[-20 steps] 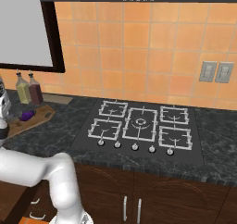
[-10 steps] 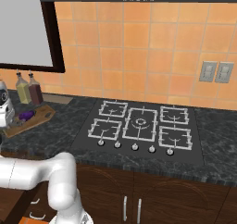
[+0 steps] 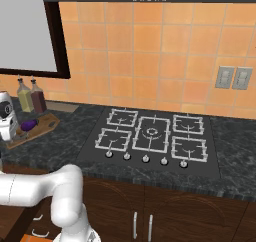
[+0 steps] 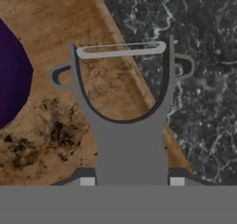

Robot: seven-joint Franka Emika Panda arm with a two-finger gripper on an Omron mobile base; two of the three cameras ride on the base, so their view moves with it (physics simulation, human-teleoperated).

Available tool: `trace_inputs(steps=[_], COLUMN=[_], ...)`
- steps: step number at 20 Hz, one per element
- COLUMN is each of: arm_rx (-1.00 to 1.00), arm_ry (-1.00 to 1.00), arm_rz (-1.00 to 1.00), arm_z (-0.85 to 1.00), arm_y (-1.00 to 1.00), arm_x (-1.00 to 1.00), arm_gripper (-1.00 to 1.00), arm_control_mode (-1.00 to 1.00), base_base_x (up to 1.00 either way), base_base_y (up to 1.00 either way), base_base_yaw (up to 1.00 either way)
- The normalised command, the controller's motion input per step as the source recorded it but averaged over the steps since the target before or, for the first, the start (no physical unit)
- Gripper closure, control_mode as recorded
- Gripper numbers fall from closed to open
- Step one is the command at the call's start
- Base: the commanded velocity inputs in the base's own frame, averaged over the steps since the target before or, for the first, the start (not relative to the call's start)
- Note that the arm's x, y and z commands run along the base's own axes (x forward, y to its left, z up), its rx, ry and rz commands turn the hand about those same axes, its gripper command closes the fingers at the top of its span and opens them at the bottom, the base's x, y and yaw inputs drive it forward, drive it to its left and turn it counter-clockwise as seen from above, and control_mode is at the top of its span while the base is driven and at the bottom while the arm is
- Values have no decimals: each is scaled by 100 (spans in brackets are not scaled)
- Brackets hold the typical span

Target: Place the appropriate cutting tool for cutting the eggplant skin on the cutting board.

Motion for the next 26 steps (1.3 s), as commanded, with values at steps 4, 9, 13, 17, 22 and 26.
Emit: trace_inputs(steps=[4,9,13,17,22,26], arm_rx=[2,0,0,4,7,8], arm_ry=[0,-6,-8,-11,-3,0], arm_rz=[0,0,0,0,0,0], arm_z=[12,61,52,39,32,27], arm_y=[-12,-13,-39,-73,-91,-96], arm_x=[-18,-36,-44,-41,-17,-1], arm_gripper=[-100,-100,-100,-100,-100,-100], arm_control_mode=[-100,-100,-100,-100,-100,-100], base_base_x=[0,0,0,0,0,0], base_base_y=[0,0,0,0,0,0], base_base_yaw=[0,0,0,0,0,0])
